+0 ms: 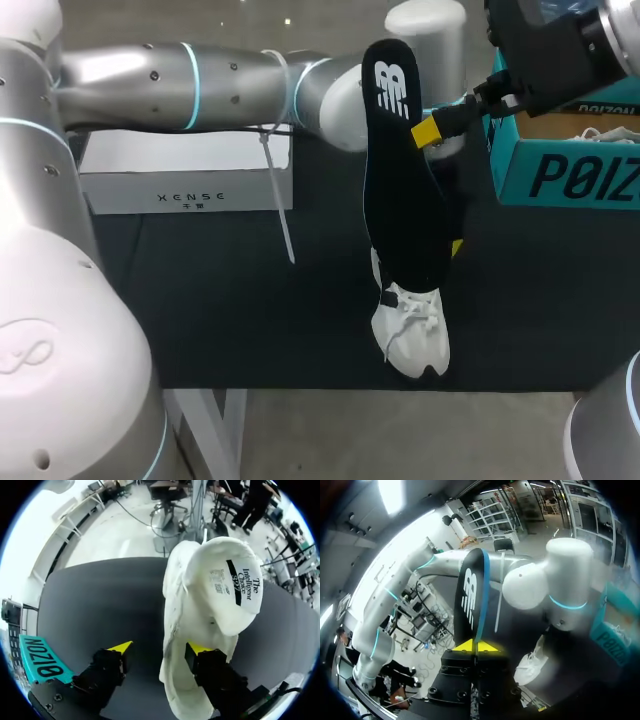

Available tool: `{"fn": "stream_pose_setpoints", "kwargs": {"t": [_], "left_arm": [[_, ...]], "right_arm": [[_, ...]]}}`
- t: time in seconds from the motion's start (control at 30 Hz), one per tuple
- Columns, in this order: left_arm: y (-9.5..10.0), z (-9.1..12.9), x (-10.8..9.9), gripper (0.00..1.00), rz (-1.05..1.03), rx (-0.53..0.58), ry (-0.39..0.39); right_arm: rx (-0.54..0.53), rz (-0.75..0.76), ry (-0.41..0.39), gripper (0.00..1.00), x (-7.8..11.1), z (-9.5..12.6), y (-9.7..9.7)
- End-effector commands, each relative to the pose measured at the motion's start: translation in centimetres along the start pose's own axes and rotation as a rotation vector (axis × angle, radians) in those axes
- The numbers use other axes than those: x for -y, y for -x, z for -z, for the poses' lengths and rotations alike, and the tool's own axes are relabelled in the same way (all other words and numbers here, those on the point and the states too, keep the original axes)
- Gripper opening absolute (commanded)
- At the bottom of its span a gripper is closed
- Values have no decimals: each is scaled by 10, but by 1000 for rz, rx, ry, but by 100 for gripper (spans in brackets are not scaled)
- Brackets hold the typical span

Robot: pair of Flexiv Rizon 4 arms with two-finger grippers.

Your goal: Take the shoe out of the shoebox, open the shoe tongue, remove and reinsert the insole, then place the shoe into the shoebox

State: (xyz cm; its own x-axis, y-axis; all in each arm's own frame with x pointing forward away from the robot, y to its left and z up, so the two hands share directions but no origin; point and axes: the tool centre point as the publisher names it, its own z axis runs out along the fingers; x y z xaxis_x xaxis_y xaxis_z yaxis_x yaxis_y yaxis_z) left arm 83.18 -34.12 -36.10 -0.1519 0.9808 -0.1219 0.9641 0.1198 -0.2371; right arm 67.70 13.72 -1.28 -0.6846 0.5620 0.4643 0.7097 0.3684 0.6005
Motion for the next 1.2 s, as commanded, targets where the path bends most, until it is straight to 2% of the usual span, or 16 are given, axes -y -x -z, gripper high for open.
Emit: {"fn": "stream_pose_setpoints", "kwargs": {"t": [0.03,0.3,0.37,0.53,0.67,0.83,1.2], "left_arm": [[-8,21,-3,100,21,67,19],[-6,64,-32,100,104,252,65],[-9,74,-41,100,134,321,103],[-24,92,-59,100,188,531,206],[-44,97,-69,100,228,625,190],[-67,99,-70,100,247,675,146],[-67,99,-70,100,247,675,146]], "right_arm": [[0,-1,-5,0,-3,-2,0],[0,-1,-5,0,-3,-2,0],[0,-1,-5,0,-3,-2,0],[0,-1,-5,0,-3,-2,0],[0,-1,-5,0,-3,-2,0],[0,-1,-5,0,-3,-2,0],[0,-1,-5,0,-3,-2,0]]}}
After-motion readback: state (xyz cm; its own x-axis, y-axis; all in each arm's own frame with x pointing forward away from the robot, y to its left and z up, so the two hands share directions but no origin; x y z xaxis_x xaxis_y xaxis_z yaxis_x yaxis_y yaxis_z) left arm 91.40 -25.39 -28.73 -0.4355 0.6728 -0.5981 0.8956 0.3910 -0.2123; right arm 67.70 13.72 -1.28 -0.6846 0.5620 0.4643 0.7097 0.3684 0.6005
